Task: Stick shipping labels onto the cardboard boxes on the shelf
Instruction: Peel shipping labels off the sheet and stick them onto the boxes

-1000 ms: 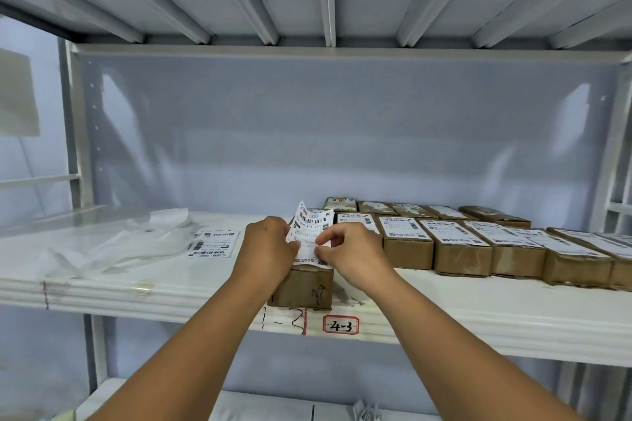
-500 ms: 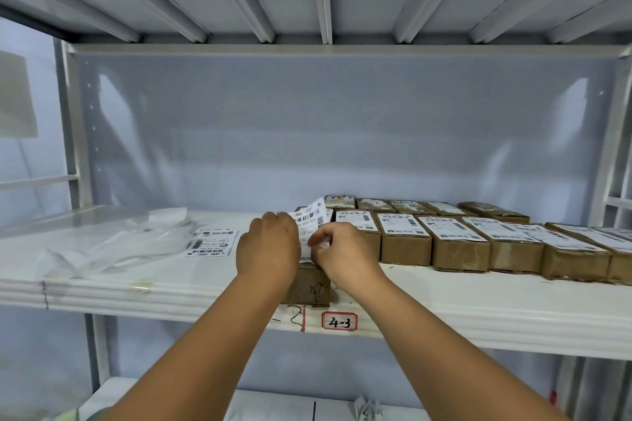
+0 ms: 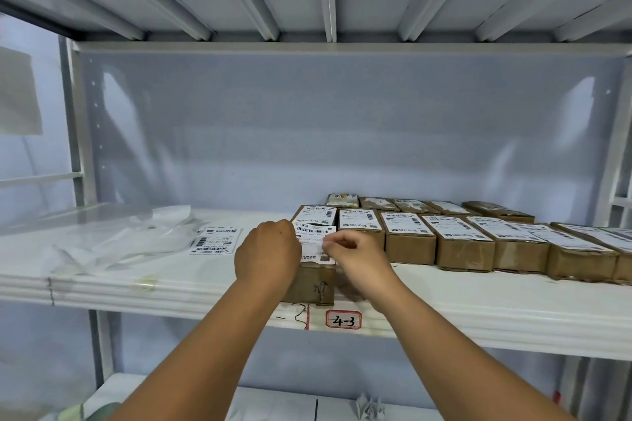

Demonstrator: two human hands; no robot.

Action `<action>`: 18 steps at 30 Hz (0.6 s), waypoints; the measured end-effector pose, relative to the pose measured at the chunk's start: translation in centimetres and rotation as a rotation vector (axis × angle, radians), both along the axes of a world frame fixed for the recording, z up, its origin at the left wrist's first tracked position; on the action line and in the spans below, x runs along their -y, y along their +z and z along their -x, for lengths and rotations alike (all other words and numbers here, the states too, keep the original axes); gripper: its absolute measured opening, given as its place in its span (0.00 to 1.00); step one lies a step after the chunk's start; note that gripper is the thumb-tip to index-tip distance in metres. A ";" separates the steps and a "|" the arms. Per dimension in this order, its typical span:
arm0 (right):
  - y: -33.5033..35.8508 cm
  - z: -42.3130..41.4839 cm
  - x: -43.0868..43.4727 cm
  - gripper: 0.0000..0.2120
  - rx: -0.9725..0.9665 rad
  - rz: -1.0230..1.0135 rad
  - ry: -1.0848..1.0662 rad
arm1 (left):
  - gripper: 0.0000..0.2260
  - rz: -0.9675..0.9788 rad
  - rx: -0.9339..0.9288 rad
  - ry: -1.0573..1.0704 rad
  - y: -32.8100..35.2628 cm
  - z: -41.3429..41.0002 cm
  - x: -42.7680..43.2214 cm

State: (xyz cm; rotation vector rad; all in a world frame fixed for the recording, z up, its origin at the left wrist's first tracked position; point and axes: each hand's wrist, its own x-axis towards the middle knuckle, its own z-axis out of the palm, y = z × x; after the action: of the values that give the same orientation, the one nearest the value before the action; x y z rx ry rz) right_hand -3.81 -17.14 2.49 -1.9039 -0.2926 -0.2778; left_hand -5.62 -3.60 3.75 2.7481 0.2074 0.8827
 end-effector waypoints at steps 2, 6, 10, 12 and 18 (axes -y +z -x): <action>-0.2 -0.1 0.2 0.05 0.006 -0.023 -0.009 | 0.10 0.041 0.021 -0.024 -0.1 -0.1 -0.2; -0.5 -0.4 0.2 0.09 0.060 -0.044 -0.042 | 0.09 0.022 0.033 -0.023 -0.4 -0.3 -0.3; -0.7 -1.3 0.1 0.12 0.071 -0.014 -0.048 | 0.10 -0.008 0.012 -0.024 -0.3 -0.4 -0.5; -0.8 -1.8 0.1 0.13 0.068 0.011 -0.043 | 0.10 -0.048 0.000 -0.064 -0.2 -0.7 -0.7; -0.4 -2.6 0.0 0.14 0.070 0.042 -0.031 | 0.20 0.032 -0.199 -0.474 1.2 -1.5 -1.4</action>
State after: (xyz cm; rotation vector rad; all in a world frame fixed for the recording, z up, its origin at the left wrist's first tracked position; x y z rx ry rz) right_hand -1.17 -17.11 2.11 -1.9437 -0.3181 -0.3619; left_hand -4.15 -2.20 4.95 2.6743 -0.3785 0.4751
